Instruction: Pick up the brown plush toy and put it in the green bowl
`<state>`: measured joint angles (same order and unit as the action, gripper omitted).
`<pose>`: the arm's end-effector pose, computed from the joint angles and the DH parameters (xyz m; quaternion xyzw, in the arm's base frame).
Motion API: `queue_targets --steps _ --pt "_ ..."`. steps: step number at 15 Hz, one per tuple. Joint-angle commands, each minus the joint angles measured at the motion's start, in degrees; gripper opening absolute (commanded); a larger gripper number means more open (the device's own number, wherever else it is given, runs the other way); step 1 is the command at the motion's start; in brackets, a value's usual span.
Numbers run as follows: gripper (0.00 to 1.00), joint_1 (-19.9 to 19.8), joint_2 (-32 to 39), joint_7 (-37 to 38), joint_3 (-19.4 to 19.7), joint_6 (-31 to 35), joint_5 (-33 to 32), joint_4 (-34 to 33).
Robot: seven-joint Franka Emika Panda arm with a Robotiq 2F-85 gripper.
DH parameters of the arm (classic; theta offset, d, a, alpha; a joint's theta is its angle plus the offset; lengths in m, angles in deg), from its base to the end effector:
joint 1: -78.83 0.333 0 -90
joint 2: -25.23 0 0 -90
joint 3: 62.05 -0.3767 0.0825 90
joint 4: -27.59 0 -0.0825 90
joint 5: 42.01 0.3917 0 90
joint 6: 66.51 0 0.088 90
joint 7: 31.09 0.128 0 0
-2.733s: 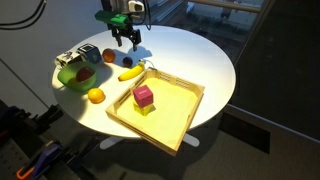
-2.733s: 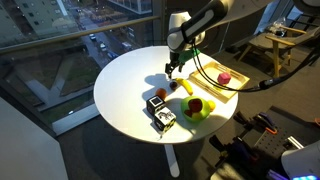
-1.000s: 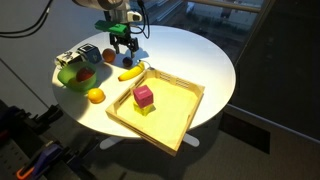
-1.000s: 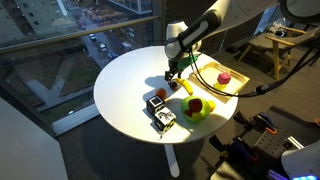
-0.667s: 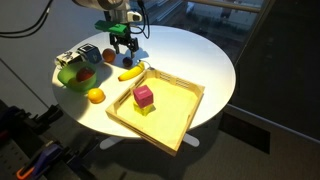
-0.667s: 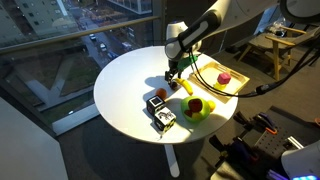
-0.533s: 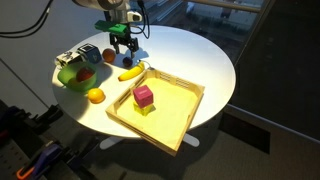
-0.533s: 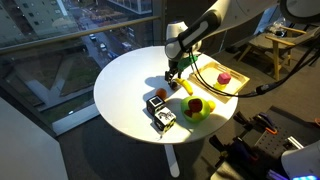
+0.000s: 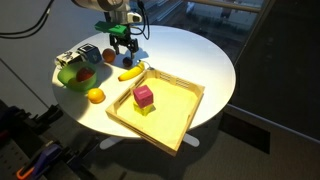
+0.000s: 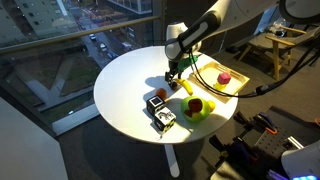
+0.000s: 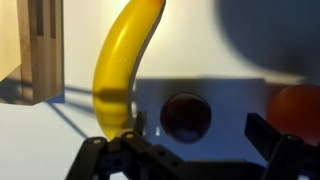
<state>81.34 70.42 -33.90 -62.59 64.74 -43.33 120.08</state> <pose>0.7223 0.0367 0.1688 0.9967 0.0579 -0.0560 0.0049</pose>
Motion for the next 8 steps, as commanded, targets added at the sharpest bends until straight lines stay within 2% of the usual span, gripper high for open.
queue_targets --steps 1,8 --pt "1.0 -0.37 0.23 -0.26 -0.31 1.2 -0.37 -0.12" --pt "1.0 -0.34 1.38 -0.51 -0.36 2.87 -0.5 -0.37"
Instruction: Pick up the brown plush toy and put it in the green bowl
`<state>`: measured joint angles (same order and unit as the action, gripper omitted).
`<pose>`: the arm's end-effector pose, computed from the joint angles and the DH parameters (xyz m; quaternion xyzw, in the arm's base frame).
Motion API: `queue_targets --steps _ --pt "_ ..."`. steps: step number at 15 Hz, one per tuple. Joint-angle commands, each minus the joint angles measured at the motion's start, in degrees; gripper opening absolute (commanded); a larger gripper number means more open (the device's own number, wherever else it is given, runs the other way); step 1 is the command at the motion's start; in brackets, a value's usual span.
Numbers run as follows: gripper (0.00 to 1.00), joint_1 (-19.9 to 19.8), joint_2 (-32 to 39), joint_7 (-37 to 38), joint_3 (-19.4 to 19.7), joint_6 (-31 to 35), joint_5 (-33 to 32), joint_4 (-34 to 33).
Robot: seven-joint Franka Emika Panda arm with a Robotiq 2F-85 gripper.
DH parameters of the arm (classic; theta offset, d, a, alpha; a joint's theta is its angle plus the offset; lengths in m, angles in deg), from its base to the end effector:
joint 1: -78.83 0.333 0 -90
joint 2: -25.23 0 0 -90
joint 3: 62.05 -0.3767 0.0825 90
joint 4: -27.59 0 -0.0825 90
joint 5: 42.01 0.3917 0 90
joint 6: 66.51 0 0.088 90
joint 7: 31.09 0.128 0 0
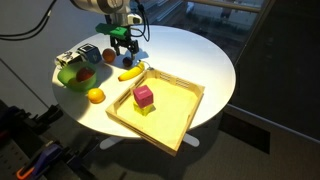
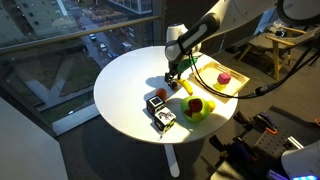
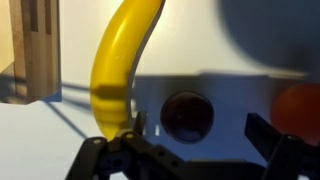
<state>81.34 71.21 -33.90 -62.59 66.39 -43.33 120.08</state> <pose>0.7239 0.0369 0.1610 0.9971 0.0580 -0.0485 0.0047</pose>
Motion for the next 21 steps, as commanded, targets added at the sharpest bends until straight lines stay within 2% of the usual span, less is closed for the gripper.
queue_targets --steps 1,14,15,16,17,21 --pt "1.0 -0.35 0.76 -0.52 -0.36 1.5 -0.49 -0.38" --pt "0.99 -0.43 2.04 -0.68 -0.37 1.99 -0.5 -0.77" --pt "0.75 -0.44 2.13 -0.71 -0.38 1.96 -0.51 -0.79" --pt "0.74 -0.44 2.2 -0.7 -0.37 1.93 -0.5 -0.83" --pt "0.68 -0.44 2.28 -0.65 -0.35 1.85 -0.49 -0.89" --pt "0.35 -0.8 2.13 -1.05 -0.7 1.11 -0.09 -0.98"
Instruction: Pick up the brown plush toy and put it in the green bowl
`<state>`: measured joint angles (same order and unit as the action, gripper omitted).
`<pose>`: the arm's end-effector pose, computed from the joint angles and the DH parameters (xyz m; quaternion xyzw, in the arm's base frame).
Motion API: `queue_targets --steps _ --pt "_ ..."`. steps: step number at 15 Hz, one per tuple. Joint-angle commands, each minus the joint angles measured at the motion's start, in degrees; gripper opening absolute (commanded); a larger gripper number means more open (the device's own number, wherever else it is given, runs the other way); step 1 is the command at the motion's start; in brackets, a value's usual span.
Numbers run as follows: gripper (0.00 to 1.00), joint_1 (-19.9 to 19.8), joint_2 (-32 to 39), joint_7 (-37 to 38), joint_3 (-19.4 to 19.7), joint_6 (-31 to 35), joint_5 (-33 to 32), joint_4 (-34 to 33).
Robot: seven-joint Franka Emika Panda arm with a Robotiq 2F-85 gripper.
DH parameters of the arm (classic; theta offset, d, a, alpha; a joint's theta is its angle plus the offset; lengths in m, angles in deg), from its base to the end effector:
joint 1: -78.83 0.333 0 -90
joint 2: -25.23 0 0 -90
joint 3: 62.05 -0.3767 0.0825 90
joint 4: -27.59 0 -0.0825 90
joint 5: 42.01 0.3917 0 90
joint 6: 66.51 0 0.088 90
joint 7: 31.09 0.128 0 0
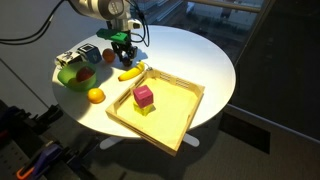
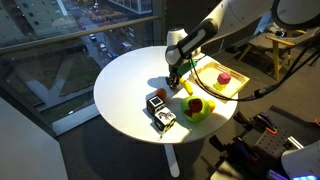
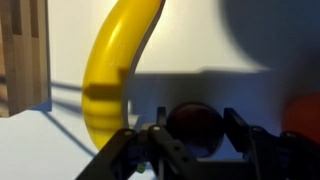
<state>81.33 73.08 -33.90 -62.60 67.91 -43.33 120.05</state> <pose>0.7218 0.0369 0.1396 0.9970 0.0581 -0.0513 0.0043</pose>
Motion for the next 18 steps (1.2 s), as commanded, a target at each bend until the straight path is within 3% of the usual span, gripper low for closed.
queue_targets --steps 1,18 --pt "0.34 -0.87 0.15 -1.17 -0.78 -0.59 -0.03 -0.97" --pt "0.34 -0.93 -5.83 -2.78 -1.38 -4.57 -0.13 1.24"
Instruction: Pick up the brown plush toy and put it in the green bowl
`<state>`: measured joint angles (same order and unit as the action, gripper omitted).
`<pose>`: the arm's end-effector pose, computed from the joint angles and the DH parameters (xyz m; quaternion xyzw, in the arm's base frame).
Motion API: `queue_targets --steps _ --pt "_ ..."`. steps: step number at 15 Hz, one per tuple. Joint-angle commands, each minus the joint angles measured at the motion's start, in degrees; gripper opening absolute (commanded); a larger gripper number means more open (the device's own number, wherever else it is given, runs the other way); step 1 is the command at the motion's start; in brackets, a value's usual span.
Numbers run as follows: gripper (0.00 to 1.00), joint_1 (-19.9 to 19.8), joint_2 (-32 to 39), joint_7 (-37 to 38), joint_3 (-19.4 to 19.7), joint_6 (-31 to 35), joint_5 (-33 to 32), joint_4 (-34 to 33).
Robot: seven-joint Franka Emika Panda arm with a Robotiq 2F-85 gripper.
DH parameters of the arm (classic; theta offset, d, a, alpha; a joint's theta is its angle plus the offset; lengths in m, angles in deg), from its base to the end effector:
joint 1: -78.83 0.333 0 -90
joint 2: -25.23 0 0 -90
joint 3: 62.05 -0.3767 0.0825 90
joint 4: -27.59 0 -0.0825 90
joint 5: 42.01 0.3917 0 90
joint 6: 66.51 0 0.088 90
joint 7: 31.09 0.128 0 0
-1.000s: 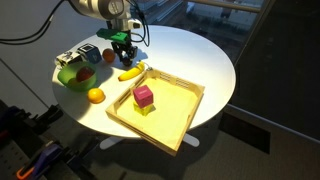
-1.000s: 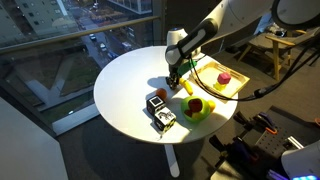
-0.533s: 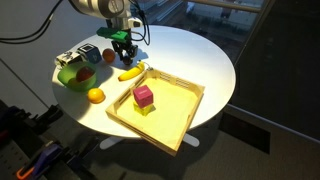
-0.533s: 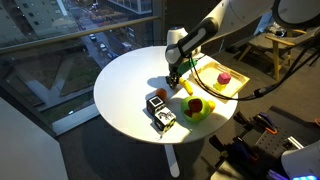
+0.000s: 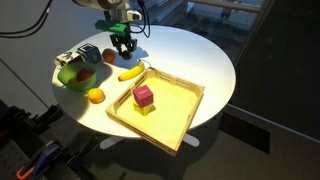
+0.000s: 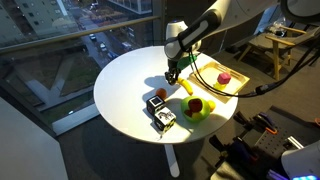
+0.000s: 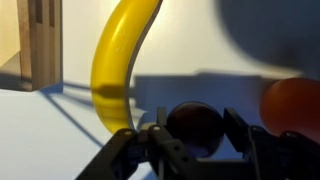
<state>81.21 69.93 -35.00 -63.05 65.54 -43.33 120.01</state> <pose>0.7258 0.0403 0.1766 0.9966 0.0693 -0.0442 0.0018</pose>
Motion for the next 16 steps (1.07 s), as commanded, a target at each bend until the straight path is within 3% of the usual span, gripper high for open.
queue_targets --steps 1,16 --pt "0.34 -0.74 -3.2 -1.86 -0.96 -2.6 -0.19 1.5" --pt "0.34 0.68 -11.01 -4.57 -2.04 -7.59 -1.77 6.42"
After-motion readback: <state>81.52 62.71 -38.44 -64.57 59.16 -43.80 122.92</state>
